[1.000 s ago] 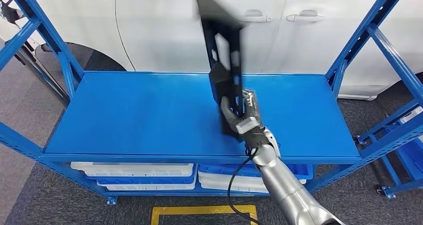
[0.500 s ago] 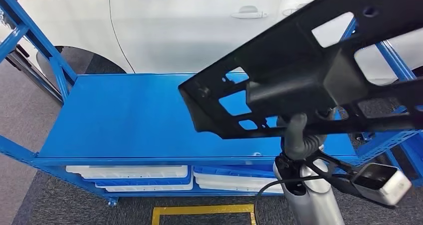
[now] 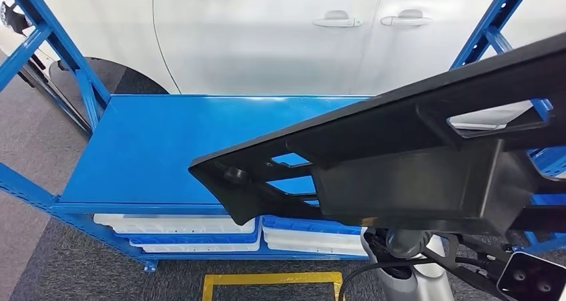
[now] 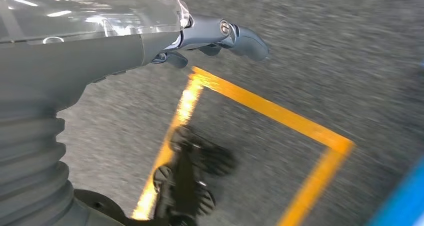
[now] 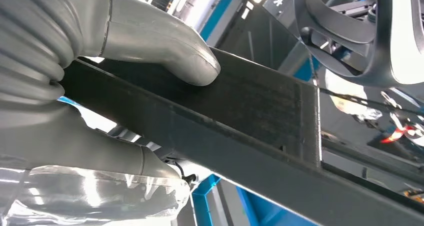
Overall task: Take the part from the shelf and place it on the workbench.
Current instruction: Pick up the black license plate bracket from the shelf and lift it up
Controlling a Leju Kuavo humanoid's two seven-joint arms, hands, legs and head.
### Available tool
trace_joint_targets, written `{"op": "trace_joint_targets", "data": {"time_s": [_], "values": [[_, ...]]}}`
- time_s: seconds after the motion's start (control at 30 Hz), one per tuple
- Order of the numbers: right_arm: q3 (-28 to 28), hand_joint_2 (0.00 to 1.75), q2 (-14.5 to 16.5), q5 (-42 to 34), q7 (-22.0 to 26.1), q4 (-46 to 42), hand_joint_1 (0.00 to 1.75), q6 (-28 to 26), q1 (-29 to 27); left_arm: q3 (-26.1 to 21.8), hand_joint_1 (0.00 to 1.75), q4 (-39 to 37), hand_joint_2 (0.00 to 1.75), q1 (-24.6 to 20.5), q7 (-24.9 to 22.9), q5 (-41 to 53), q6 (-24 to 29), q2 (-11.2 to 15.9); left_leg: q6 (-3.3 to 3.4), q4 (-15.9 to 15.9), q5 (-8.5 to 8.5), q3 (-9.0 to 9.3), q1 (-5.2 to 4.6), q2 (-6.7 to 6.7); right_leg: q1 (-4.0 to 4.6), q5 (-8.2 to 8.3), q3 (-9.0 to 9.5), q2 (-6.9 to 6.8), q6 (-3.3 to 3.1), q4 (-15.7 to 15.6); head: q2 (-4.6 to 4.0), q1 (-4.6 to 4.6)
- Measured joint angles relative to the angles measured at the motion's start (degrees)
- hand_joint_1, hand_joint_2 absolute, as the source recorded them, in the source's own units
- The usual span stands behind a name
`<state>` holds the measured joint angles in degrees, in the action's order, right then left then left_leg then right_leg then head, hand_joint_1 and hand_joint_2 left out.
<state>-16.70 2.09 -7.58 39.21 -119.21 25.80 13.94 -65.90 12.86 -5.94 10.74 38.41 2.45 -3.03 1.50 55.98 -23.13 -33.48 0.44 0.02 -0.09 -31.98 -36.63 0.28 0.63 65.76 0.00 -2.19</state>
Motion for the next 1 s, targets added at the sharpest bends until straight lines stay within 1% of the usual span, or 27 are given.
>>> {"op": "trace_joint_targets", "data": {"time_s": [0.03, 0.07, 0.1, 0.13, 0.2, 0.23, 0.27, 0.3, 0.37, 0.4, 0.43, 0.47, 0.53, 0.57, 0.6, 0.63, 0.67, 0.7, 0.73, 0.77, 0.8, 0.83, 0.87, 0.9, 0.93, 0.97, 1.0], "values": [[0.0, 1.75, -0.1, 0.3, 0.0, 0.0, 1.75, 0.0, -0.2, 0.0, 0.0, 0.0, 1.75, 0.1, -1.1, 0.0, 0.3, 0.0, 0.06, 0.1, 0.37, -0.59, -0.01, 0.04, -0.16, -2.27, -1.24, 0.0, 0.2, 3.9, 0.0, 0.0], [0.0, 1.75, -0.3, 0.8, 0.0, 0.0, 1.75, -0.1, -0.5, 0.0, 0.0, 0.0, 1.75, 0.2, -2.1, 0.1, 0.5, 0.0, 0.01, 0.2, 0.78, -1.23, -0.01, 0.07, -0.32, -3.57, -1.93, 0.0, 0.41, 6.8, 0.0, -0.01], [-0.1, 1.75, -0.4, 1.4, 0.0, 0.0, 1.75, -0.2, -0.7, 0.0, 0.0, 0.0, 1.75, 0.3, -3.0, 0.1, 0.6, 0.0, -0.09, 0.3, 1.18, -1.9, 0.01, 0.09, -0.48, -3.63, -1.66, -0.01, 0.59, 7.8, 0.0, -0.01], [-0.1, 1.75, -0.6, 2.0, 0.0, 0.0, 1.75, -0.4, -0.8, 0.0, 0.0, 0.0, 1.75, 0.5, -3.7, 0.3, 0.6, -0.1, -0.23, 0.5, 1.57, -2.59, 0.05, 0.11, -0.64, -2.57, -0.23, -0.04, 0.72, 6.6, 0.0, -0.01], [-0.2, 1.75, -0.9, 3.0, 0.0, 0.0, 1.75, -0.9, -0.9, 0.0, 0.0, 0.0, 1.75, 0.7, -4.8, 0.5, 0.5, -0.2, -0.65, 1.2, 2.24, -3.89, 0.11, 0.08, -0.93, 0.07, 5.1, -0.1, 0.83, -0.9, 0.0, -0.01], [-0.2, 1.75, -1.1, 3.5, 0.0, 0.0, 1.75, -1.1, -1.1, 0.0, 0.0, 0.0, 1.75, 0.8, -5.1, 0.7, 0.3, -0.3, -0.94, 1.5, 2.56, -4.36, 0.11, 0.01, -0.85, 0.78, 7.45, -0.07, 0.66, -4.4, 0.0, -0.02], [-0.2, 1.75, -1.3, 3.9, 0.0, 0.0, 1.75, -1.4, -1.2, 0.0, 0.0, 0.0, 1.75, 0.9, -5.4, 0.7, 0.1, -0.3, -1.28, 1.7, 2.87, -4.63, 0.08, -0.07, -0.76, 0.95, 8.92, -0.01, 0.42, -6.8, 0.0, -0.01], [-0.2, 1.75, -1.5, 4.3, 0.0, -0.1, 1.75, -1.7, -1.4, 0.0, 0.0, 0.0, 1.75, 1.0, -5.6, 0.8, -0.1, -0.4, -1.65, 1.8, 3.26, -4.78, 0.05, -0.13, -0.61, 0.82, 9.43, 0.09, 0.07, -7.9, 0.0, -0.02], [-0.2, 1.75, -2.1, 4.7, 0.0, -0.3, 1.75, -2.0, -1.8, 0.0, 0.0, -0.1, 1.75, 1.2, -6.2, 1.0, -0.4, -0.6, -2.43, 1.7, 4.07, -4.92, 0.14, -0.21, -0.47, 1.58, 8.87, 0.14, -0.83, -8.1, 0.0, 0.01], [-0.2, 1.75, -2.3, 4.8, 0.0, -0.4, 1.75, -2.1, -1.9, 0.0, 0.0, -0.1, 1.75, 1.3, -6.4, 1.1, -0.5, -0.6, -2.75, 1.9, 3.69, -5.19, 0.24, -0.21, -0.5, 2.11, 8.45, 0.06, -1.3, -8.2, 0.0, -0.01], [-0.2, 1.75, -2.5, 4.8, 0.0, -0.4, 1.75, -2.1, -1.9, 0.0, 0.0, -0.1, 1.75, 1.4, -6.7, 1.2, -0.5, -0.7, -3.04, 2.9, 2.18, -5.67, 0.36, -0.21, -0.57, 2.75, 7.92, -0.05, -1.74, -8.3, 0.0, -0.01], [-0.2, 1.75, -2.6, 4.9, 0.0, -0.5, 1.75, -2.1, -2.0, 0.0, 0.0, -0.1, 1.75, 1.5, -6.8, 1.3, -0.6, -0.8, -3.3, 5.2, -0.4, -6.41, 0.46, -0.2, -0.66, 3.45, 7.24, -0.16, -2.08, -8.4, 0.0, 0.0], [-0.2, 1.75, -2.8, 4.9, 0.0, -0.6, 1.75, -2.1, -2.1, 0.0, 0.0, -0.2, 1.75, 1.5, -7.0, 1.3, -0.5, -1.0, -3.72, 12.5, -6.49, -8.15, 0.55, -0.18, -0.52, 4.76, 5.61, -0.23, -2.38, -8.3, 0.0, -0.01], [-0.2, 1.75, -3.0, 4.9, 0.0, -0.6, 1.75, -2.1, -2.3, 0.0, 0.0, -0.2, 1.75, 1.5, -7.1, 1.3, -0.3, -1.0, -3.85, 16.0, -8.16, -8.6, 0.56, -0.18, -0.44, 5.39, 4.76, -0.26, -2.39, -8.3, 0.0, -0.01], [-0.2, 1.75, -3.1, 4.9, 0.0, -0.6, 1.75, -2.0, -2.4, 0.0, 0.0, -0.2, 1.75, 1.5, -7.2, 1.3, -0.2, -1.1, -3.87, 18.1, -8.43, -8.31, 0.56, -0.18, -0.36, 6.0, 3.92, -0.29, -2.37, -8.2, 0.0, -0.01], [-0.2, 1.75, -3.2, 4.9, 0.0, -0.6, 1.75, -2.0, -2.5, 0.0, 0.0, -0.2, 1.75, 1.5, -7.4, 1.3, 0.0, -1.1, -3.77, 18.3, -7.58, -7.09, 0.55, -0.18, -0.28, 6.57, 3.13, -0.32, -2.31, -8.2, 0.0, -0.01], [-0.1, 1.75, -3.4, 4.8, 0.0, -0.6, 1.75, -1.9, -2.6, 0.0, 0.0, -0.2, 1.75, 1.5, -7.7, 1.3, 0.2, -1.2, -3.52, 16.1, -6.16, -4.73, 0.53, -0.19, -0.2, 7.12, 2.41, -0.33, -2.24, -8.1, 0.0, -0.01], [-0.1, 1.75, -3.6, 4.7, 0.0, -0.6, 1.75, -1.7, -2.6, 0.0, 0.0, -0.2, 1.75, 1.5, -7.9, 1.4, 0.4, -1.2, -3.14, 12.3, -5.09, -1.56, 0.45, -0.2, -0.14, 7.65, 1.81, -0.33, -2.14, -8.1, 0.0, -0.01], [0.0, 1.75, -3.8, 4.4, 0.0, -0.6, 1.75, -1.5, -2.6, 0.0, 0.0, -0.2, 1.75, 1.4, -8.1, 1.5, 0.5, -1.3, -2.67, 7.6, -4.92, 1.79, 0.27, -0.2, -0.02, 8.13, 1.33, -0.32, -1.94, -8.0, 0.0, -0.01], [0.1, 1.75, -4.0, 4.1, 0.0, -0.6, 1.75, -1.3, -2.5, 0.0, 0.0, -0.2, 1.75, 1.4, -8.3, 1.7, 0.7, -1.4, -2.28, 3.8, -5.15, 4.38, 0.08, -0.22, 0.01, 8.63, 1.04, -0.34, -1.65, -8.1, 0.0, -0.01], [0.3, 1.75, -4.3, 3.8, 0.0, -0.6, 1.75, -1.1, -2.4, 0.0, 0.0, -0.2, 1.75, 1.3, -8.5, 1.9, 0.8, -1.5, -1.94, 1.3, -5.57, 5.83, -0.17, -0.25, -0.05, 9.1, 0.89, -0.38, -1.3, -8.2, 0.0, -0.01], [0.4, 1.75, -4.5, 3.5, 0.0, -0.6, 1.75, -1.0, -2.2, 0.1, 0.0, -0.2, 1.75, 1.3, -8.6, 2.1, 0.8, -1.6, -1.69, 0.1, -5.78, 6.27, -0.38, -0.26, -0.11, 9.58, 0.79, -0.4, -0.92, -8.3, 0.0, -0.01], [0.6, 1.75, -4.8, 3.3, 0.0, -0.5, 1.75, -0.9, -2.1, 0.1, 0.0, -0.2, 1.75, 1.3, -8.8, 2.3, 0.9, -1.7, -1.4, -0.1, -5.29, 5.89, -0.39, -0.24, -0.16, 10.07, 0.72, -0.41, -0.53, -8.6, 0.0, 0.0], [0.8, 1.75, -5.1, 3.0, 0.0, -0.5, 1.75, -0.8, -2.0, 0.1, 0.0, -0.2, 1.75, 1.3, -8.8, 2.4, 0.9, -1.8, -1.02, -0.5, -4.65, 5.56, -0.32, -0.12, -0.2, 9.95, 0.46, -0.36, -0.19, -8.5, 0.0, 0.0], [1.0, 1.75, -5.5, 2.7, 0.0, -0.4, 1.75, -0.7, -1.9, 0.1, 0.0, -0.2, 1.75, 1.2, -8.8, 2.5, 0.9, -1.9, -0.54, -0.8, -3.96, 5.1, -0.19, 0.02, -0.19, 8.8, -0.04, -0.31, 0.09, -7.6, 0.0, 0.0], [1.2, 1.75, -5.9, 2.4, 0.0, -0.3, 1.75, -0.5, -1.8, 0.1, 0.0, -0.2, 1.75, 1.2, -8.8, 2.6, 0.9, -2.0, -0.13, -1.0, -3.17, 4.49, -0.05, 0.16, -0.19, 6.67, -0.78, -0.27, 0.36, -5.7, 0.0, 0.0], [1.5, 1.75, -6.3, 2.0, 0.0, -0.2, 1.75, -0.3, -1.7, 0.2, 0.0, -0.2, 1.75, 1.1, -8.7, 2.6, 0.9, -2.0, 0.13, -1.0, -2.5, 3.84, -0.05, 0.28, -0.3, 3.75, -1.75, -0.26, 0.56, -2.7, 0.0, 0.0]]}}
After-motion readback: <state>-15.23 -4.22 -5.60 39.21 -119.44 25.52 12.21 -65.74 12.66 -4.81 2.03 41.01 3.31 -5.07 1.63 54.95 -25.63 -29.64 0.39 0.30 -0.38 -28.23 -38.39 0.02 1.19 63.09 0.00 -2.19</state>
